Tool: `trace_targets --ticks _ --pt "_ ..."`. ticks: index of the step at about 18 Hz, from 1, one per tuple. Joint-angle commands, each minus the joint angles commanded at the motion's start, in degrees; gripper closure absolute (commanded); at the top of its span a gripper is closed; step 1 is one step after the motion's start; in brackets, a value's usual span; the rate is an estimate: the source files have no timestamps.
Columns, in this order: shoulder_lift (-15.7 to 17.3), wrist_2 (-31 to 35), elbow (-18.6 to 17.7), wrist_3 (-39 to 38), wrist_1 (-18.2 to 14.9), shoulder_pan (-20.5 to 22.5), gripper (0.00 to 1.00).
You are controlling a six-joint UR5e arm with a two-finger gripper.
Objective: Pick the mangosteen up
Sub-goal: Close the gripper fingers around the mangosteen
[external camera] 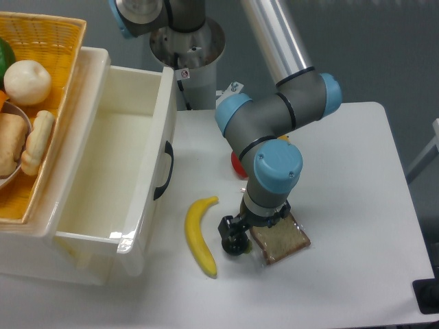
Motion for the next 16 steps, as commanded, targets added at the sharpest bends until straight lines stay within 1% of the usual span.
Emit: trace_targets --ticks 4,7,12,16 --pt "-0.88 0.0 -0.35 -0.62 0.09 -0.09 0.0" --pt "-2.9 -0.09 0.17 -0.45 0.18 -0.18 0.0" --pt "-3.69 -0.7 0.18 -0.62 0.09 -1.23 0.0" --pt "-3.52 -0.7 0.09 -1.15 0.0 -1.58 0.0"
